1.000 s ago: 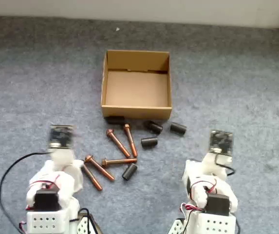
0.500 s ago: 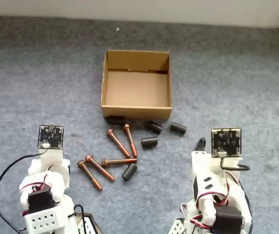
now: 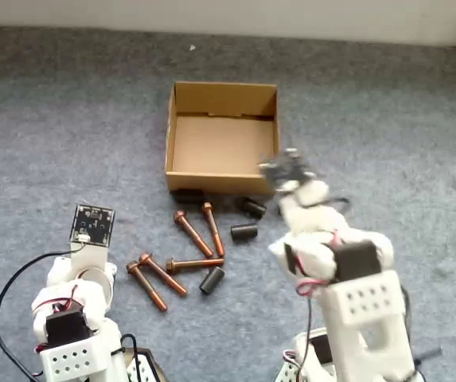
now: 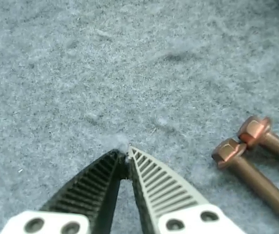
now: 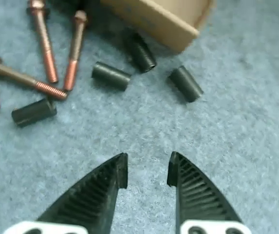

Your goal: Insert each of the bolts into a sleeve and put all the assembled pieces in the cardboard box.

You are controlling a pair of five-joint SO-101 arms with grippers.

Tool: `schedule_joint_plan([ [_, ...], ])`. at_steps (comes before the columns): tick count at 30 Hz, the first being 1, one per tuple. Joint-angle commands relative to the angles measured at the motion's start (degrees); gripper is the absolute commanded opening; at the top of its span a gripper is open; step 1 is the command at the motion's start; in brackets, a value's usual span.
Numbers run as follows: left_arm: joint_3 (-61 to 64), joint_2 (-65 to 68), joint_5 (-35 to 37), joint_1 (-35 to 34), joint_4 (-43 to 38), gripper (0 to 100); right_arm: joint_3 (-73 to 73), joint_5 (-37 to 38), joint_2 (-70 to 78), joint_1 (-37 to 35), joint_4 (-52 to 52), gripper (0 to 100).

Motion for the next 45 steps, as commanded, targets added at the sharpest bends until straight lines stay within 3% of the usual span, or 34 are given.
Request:
schedule_joint_plan([
  [1, -0.7, -0.1, -1.1, -0.7, 0.4, 2, -3.0, 6.2, 5.4, -5.1, 0.4, 14.6],
  [10, -0.7, -0.1, -1.1, -0.7, 0.3, 2, -3.2, 7.0, 21.5, -15.8, -7.7, 21.4],
  [15, -0.7, -0.1, -1.1, -0.7, 0.1, 2, -3.2, 14.5, 28.3, -18.7, -12.7, 21.4],
  [26, -0.6, -0.1, -1.1, -0.7, 0.0, 2, -4.3, 19.0, 39.9, -17.7, -24.0, 21.4],
  [34, -0.5, -0.1, -1.1, -0.7, 0.0, 2, -10.4, 19.0, 46.7, -15.9, -24.1, 21.1],
  [40, -0.5, -0.1, -1.1, -0.7, 0.0, 2, -13.0, 19.0, 55.0, -13.0, -24.1, 12.5],
  [45, -0.5, -0.1, -1.1, -0.7, 0.0, 2, -14.7, 19.1, 58.7, -10.8, -24.1, 12.4],
])
